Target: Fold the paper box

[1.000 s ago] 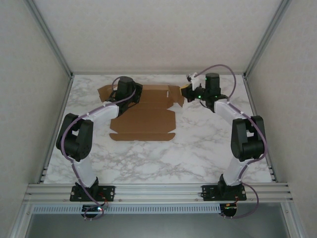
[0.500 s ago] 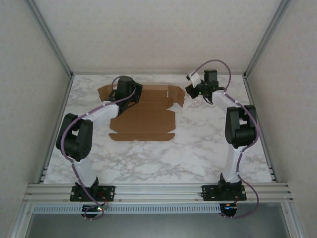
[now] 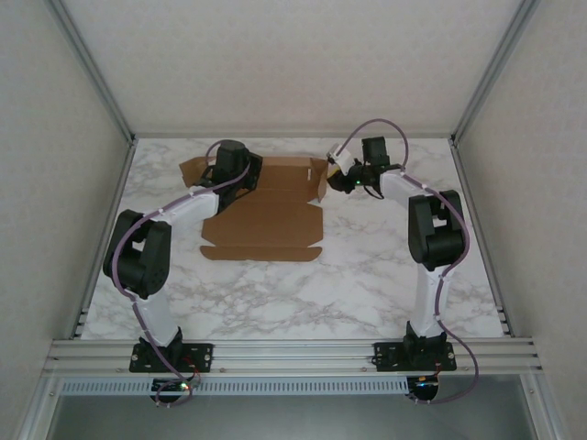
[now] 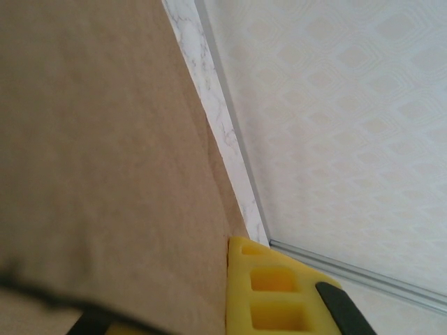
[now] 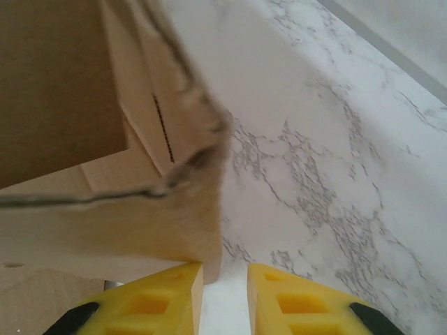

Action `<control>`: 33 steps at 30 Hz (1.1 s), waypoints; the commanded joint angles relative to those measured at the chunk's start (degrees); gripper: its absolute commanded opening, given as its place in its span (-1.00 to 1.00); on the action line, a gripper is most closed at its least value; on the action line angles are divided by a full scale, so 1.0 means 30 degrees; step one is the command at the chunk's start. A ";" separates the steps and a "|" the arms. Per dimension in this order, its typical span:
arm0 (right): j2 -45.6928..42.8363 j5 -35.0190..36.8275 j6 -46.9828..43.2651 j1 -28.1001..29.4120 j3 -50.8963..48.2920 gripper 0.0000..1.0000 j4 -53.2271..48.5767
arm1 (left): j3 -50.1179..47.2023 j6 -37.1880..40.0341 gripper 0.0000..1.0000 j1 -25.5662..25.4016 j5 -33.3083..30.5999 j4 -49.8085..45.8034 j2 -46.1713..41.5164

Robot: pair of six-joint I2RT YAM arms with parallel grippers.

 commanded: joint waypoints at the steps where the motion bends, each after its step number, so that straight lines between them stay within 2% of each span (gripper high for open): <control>1: -0.0499 -0.1147 -0.0701 0.0630 -0.0260 -0.50 -0.0205 | -0.0378 0.0779 -1.00 0.0167 -0.0189 -0.2938 0.0130; 16: -0.1271 -0.1259 -0.1933 0.1852 -0.0113 -0.48 -0.1432 | -0.0155 0.0746 -1.00 0.0269 0.0409 -0.2516 0.0551; 26: -0.1689 -0.1210 -0.1621 0.2697 -0.0029 -0.46 -0.1135 | -0.0387 0.0805 -1.00 0.0274 0.0733 -0.2134 0.0364; 29: -0.1736 -0.0227 -0.0841 0.2923 -0.0162 -0.44 -0.0363 | -0.0590 0.0743 -1.00 0.0240 0.0888 -0.1936 0.0249; 33: -0.1568 0.2504 0.0619 0.3116 -0.0582 -0.40 0.1616 | -0.0995 0.0742 -1.00 0.0190 0.0887 -0.1715 -0.0027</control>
